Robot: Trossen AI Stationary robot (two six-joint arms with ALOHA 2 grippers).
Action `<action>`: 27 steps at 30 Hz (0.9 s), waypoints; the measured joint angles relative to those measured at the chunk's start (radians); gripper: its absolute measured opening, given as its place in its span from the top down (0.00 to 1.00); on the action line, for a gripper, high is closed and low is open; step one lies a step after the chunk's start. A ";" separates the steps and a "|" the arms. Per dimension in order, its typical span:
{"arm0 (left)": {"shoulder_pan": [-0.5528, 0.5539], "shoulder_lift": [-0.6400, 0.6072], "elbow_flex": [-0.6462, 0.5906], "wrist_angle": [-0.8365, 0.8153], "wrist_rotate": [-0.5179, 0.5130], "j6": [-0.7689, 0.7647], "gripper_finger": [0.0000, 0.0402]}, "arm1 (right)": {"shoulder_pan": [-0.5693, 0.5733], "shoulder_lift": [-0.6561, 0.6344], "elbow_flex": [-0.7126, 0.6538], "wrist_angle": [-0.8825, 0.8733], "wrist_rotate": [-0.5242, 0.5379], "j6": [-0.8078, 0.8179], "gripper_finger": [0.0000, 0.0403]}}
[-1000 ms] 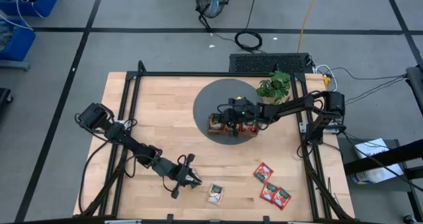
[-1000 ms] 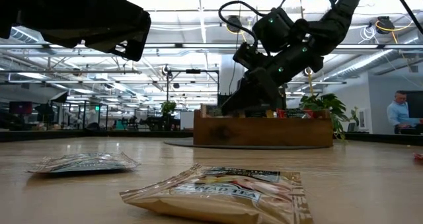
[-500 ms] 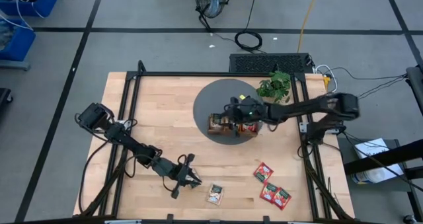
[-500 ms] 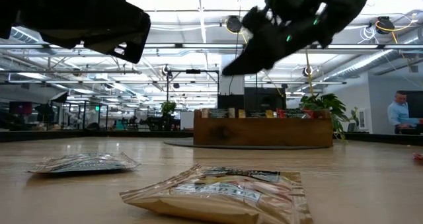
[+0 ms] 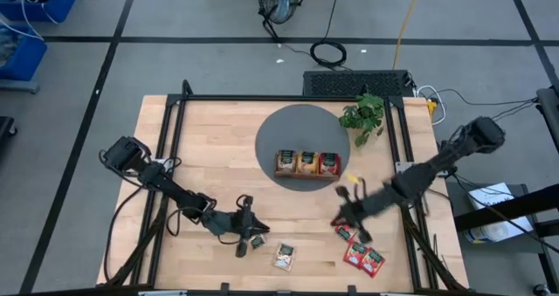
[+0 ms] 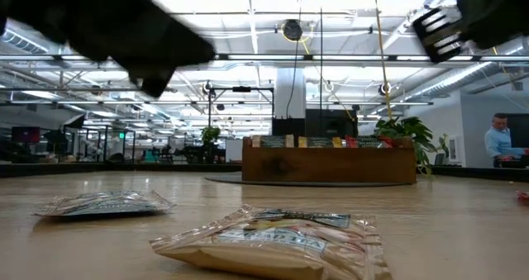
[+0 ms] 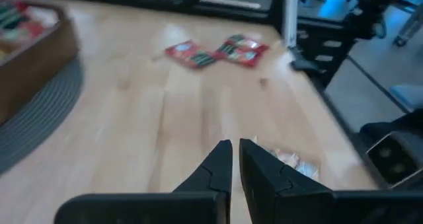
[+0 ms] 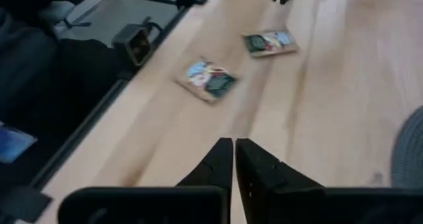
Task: Pick & Place Tea
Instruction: Put the red tea bag into the right section of the wooden organiser
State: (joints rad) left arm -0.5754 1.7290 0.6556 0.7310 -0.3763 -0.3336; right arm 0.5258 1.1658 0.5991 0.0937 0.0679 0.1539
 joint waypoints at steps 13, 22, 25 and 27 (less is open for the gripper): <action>0.079 0.134 0.393 -0.355 0.174 0.175 0.92 | 0.478 0.168 0.029 0.019 0.439 0.187 1.00; 0.117 0.299 0.472 -0.223 0.376 0.310 0.92 | 0.500 0.316 0.028 -0.021 0.630 0.380 1.00; 0.127 0.322 0.472 -0.207 0.375 0.318 0.92 | 0.500 0.303 0.036 -0.089 0.580 0.461 1.00; 0.134 0.332 0.472 -0.195 0.376 0.289 0.92 | 0.504 0.291 0.040 -0.164 0.553 0.551 1.00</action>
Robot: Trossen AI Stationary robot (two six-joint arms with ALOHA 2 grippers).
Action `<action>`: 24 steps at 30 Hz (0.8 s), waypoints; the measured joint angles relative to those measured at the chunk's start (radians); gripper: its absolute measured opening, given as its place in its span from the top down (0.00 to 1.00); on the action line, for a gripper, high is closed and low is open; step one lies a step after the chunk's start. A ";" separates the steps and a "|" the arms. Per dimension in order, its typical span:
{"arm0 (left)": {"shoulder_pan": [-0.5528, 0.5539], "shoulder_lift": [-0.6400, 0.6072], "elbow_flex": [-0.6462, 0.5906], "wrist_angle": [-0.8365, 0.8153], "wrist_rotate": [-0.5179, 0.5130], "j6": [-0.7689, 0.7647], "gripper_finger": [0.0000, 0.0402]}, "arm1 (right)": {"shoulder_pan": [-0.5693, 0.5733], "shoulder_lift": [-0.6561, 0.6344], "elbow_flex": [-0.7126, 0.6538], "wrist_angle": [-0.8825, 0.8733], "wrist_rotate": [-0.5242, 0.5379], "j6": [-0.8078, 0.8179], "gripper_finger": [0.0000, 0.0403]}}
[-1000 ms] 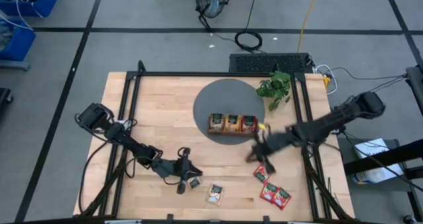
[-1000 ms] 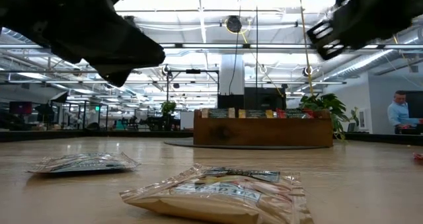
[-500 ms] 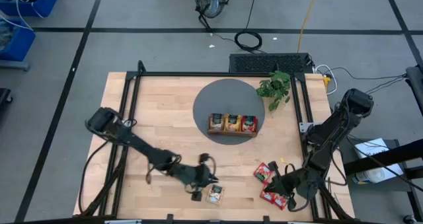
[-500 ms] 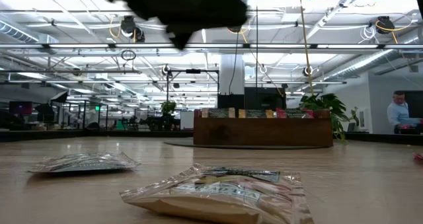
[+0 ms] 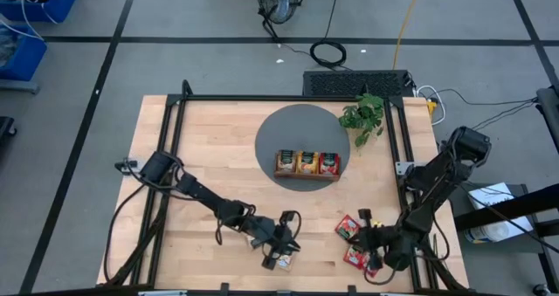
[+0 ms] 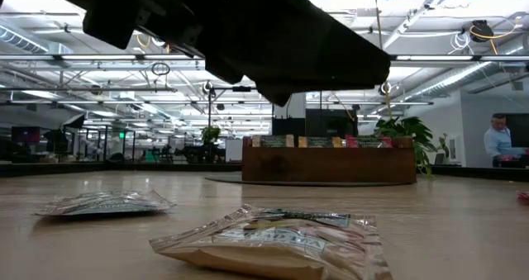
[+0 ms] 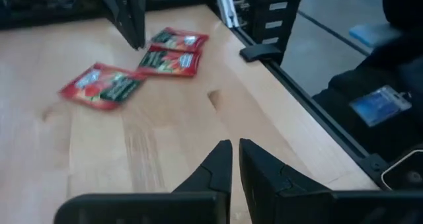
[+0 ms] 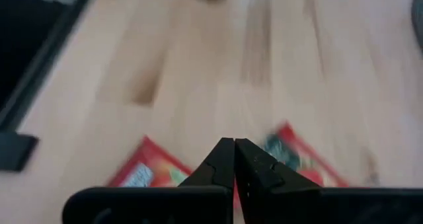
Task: Pick & Place Tea
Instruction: Put the red tea bag into the right section of the wooden organiser
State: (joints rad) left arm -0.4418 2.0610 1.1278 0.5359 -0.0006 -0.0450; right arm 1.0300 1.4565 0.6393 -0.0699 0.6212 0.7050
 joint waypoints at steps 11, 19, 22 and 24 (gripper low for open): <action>0.009 0.000 0.000 0.009 0.000 -0.093 0.92 | -0.016 0.003 0.003 -0.264 -0.019 0.301 1.00; 0.008 0.000 0.000 0.013 0.000 -0.101 0.92 | -0.025 0.003 0.003 -0.253 -0.026 0.278 1.00; 0.008 0.000 0.000 0.013 0.000 -0.114 0.92 | -0.026 0.003 0.003 -0.249 -0.027 0.278 1.00; 0.009 -0.001 0.000 0.014 0.000 -0.115 0.92 | -0.037 0.003 0.003 -0.249 -0.022 0.277 1.00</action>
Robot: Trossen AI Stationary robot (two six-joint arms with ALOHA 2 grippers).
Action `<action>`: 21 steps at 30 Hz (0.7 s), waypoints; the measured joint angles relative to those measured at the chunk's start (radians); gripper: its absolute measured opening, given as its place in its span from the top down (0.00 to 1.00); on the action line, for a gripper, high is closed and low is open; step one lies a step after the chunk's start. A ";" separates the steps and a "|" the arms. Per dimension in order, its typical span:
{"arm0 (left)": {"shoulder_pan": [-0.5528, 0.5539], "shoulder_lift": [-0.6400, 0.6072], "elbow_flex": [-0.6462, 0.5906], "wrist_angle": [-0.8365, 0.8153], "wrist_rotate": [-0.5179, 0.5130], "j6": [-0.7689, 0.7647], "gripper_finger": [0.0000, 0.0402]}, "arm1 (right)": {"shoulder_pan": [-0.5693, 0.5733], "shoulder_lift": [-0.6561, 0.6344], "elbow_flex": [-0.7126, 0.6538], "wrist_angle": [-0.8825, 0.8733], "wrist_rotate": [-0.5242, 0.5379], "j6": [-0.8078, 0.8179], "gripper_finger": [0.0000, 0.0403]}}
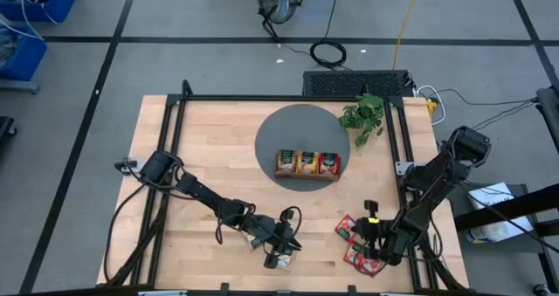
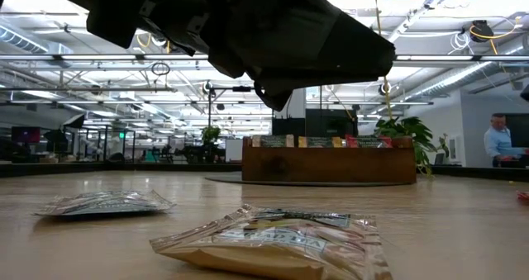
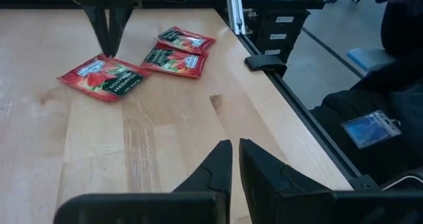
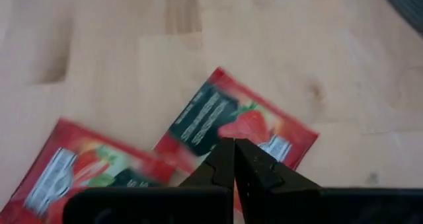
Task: Pick & Place Tea
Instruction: Put the red tea bag into the right section of the wooden organiser
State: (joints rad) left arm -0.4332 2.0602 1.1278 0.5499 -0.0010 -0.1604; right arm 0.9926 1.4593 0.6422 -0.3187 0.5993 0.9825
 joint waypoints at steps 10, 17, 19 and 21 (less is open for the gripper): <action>0.000 0.000 0.000 0.001 0.000 -0.001 0.92 | -0.133 0.064 -0.134 0.362 -0.096 -0.102 1.00; 0.000 0.000 0.000 0.001 -0.001 -0.001 0.92 | -0.218 0.094 -0.196 0.630 -0.134 -0.263 1.00; 0.000 0.000 0.000 0.001 -0.001 -0.001 0.92 | -0.222 0.095 -0.198 0.669 -0.136 -0.311 1.00; 0.000 0.000 0.000 0.001 -0.001 -0.001 0.92 | -0.221 0.096 -0.195 0.708 -0.141 -0.382 1.00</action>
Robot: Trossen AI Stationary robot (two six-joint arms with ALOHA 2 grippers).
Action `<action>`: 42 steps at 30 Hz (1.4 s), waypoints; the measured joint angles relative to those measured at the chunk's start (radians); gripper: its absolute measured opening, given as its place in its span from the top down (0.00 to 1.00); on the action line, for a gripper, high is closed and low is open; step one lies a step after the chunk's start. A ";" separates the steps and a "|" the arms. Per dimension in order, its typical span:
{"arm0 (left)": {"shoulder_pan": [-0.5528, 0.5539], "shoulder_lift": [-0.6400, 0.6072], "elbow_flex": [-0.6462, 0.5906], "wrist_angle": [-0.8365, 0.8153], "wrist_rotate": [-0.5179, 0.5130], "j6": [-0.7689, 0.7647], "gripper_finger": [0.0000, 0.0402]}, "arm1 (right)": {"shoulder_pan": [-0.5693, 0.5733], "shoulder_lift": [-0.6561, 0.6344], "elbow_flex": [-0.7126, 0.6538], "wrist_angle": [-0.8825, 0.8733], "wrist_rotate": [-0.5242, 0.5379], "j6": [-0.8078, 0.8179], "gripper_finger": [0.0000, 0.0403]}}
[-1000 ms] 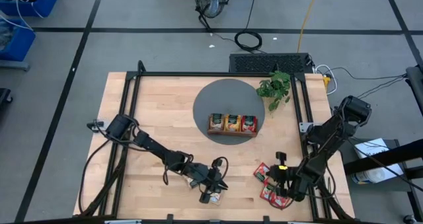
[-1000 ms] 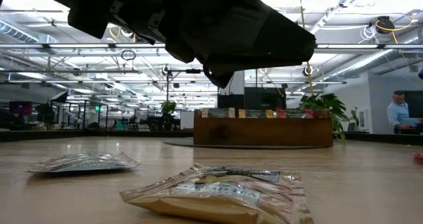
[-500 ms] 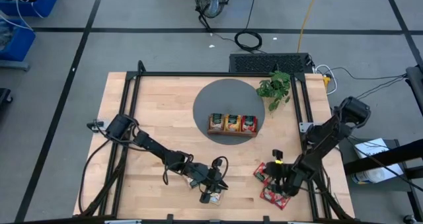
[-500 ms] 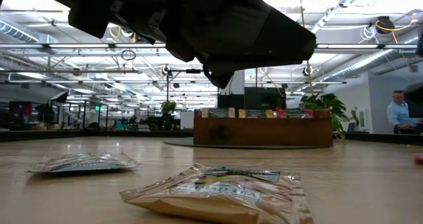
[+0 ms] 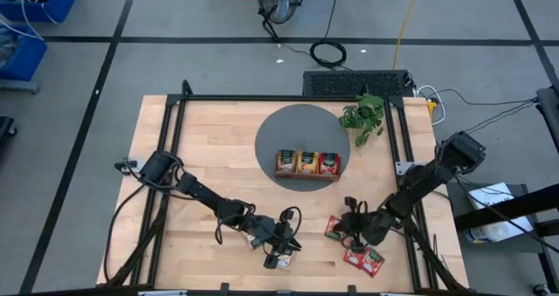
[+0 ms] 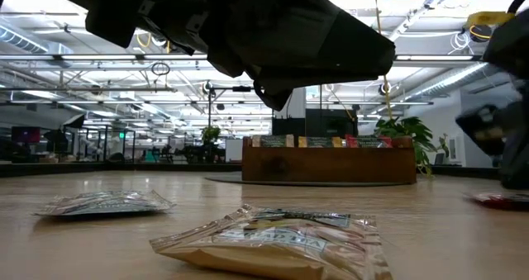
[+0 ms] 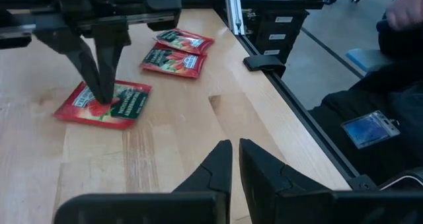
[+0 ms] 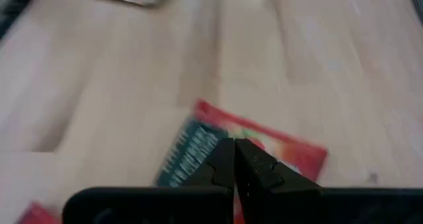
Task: Pick & Place Tea
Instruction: Put the red tea bag into the right section of the wooden organiser
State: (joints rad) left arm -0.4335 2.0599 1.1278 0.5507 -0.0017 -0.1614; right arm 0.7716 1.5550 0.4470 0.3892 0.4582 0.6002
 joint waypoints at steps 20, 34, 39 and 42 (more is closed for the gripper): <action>-0.008 0.000 0.000 0.029 -0.002 0.001 0.92 | 0.191 -0.161 0.082 -0.303 0.093 0.086 1.00; -0.005 0.000 0.000 0.030 -0.004 0.009 0.92 | 0.137 -0.088 0.050 -0.316 -0.029 0.225 1.00; -0.005 0.000 0.000 0.035 -0.009 0.005 0.92 | 0.081 -0.040 0.053 -0.236 -0.052 0.140 1.00; -0.005 0.000 0.000 0.036 -0.009 0.007 0.92 | 0.057 -0.038 0.053 -0.197 -0.094 0.109 1.00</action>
State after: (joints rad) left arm -0.4381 2.0598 1.1275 0.5869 -0.0110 -0.1548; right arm 0.8283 1.5166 0.4999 0.1926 0.3638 0.7092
